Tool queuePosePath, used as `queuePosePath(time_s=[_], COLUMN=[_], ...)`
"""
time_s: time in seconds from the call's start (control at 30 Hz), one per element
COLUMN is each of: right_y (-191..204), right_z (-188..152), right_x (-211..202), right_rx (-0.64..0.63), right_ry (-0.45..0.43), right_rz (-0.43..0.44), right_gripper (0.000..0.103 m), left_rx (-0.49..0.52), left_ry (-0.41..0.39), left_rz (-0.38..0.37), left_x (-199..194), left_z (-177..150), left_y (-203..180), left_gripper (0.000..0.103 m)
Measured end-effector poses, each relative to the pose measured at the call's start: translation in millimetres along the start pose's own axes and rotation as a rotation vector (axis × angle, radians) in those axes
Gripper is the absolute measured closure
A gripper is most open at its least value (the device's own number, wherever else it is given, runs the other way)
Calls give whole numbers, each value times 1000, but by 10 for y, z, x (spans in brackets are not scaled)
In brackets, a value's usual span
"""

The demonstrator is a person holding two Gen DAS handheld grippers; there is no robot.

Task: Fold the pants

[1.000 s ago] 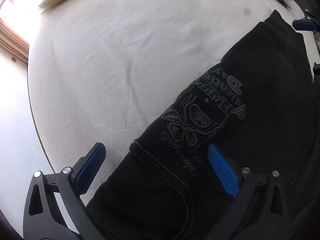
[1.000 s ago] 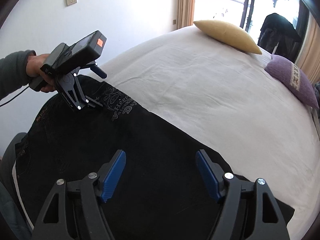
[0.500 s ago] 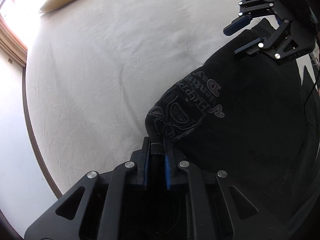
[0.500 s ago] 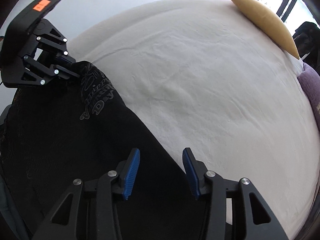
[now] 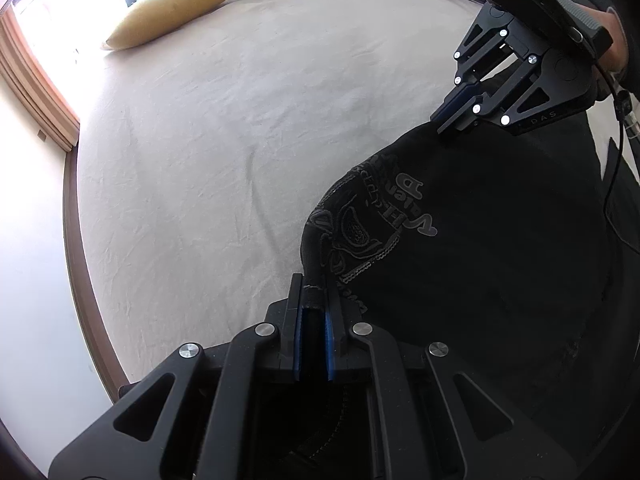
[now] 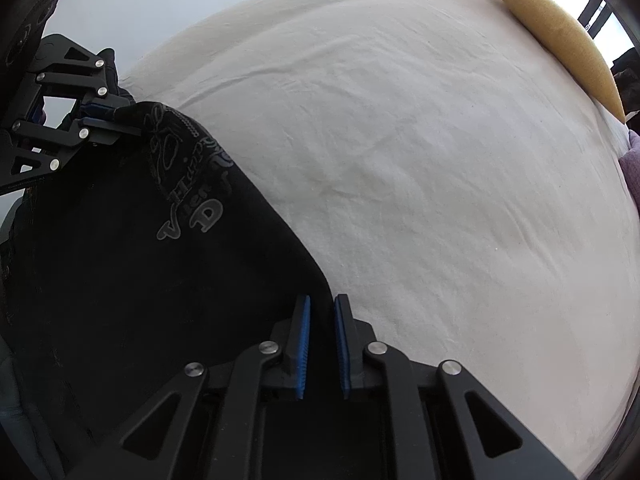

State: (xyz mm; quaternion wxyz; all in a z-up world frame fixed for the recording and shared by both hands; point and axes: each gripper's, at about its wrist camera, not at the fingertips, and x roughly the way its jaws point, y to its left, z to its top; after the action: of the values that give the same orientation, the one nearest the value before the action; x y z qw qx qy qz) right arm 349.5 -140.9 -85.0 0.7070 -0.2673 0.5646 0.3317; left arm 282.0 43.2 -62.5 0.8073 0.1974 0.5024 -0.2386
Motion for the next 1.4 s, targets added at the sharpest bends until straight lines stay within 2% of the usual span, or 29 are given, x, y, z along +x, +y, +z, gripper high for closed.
queuePosePath(time_s=[0.07,0.27,0.47,0.73,0.9,1.03,1.23,1.4], right_y=[69,310,683,1059,1249,1523,1830,2091], right_z=[12,-79,-155,-494,-755,-1079,-1489,-1684], right_x=[-38,-221,-361,-570,-647,-774,-981,-1063], right_rx=[-2,17,46,96,82,36,-28,-109], right_ry=[-19,-76,-153,-201,-211,-205,-200,-151], right_rz=[-10,-51,-36,-38,-49,-88,-153,-179], right_gripper=[97,100,100,100,100,101,101,101], left_rx=[1,-12,-15,40,103,148,252,297], left_ry=[-5,-33,-66,-113,-149,-143,-116,-120], left_rz=[7,19,19,30,35,37,37,22], left_x=[14,-95,-274,-645,-936,-1110,-1188,-1252], left_z=[28,14,-28,-240,-496,-759,-1035,-1156], left_y=[6,-11,-75,-378,-670,-861,-1213,-1408], left_gripper=[96,97,97,97,97,97,97,97])
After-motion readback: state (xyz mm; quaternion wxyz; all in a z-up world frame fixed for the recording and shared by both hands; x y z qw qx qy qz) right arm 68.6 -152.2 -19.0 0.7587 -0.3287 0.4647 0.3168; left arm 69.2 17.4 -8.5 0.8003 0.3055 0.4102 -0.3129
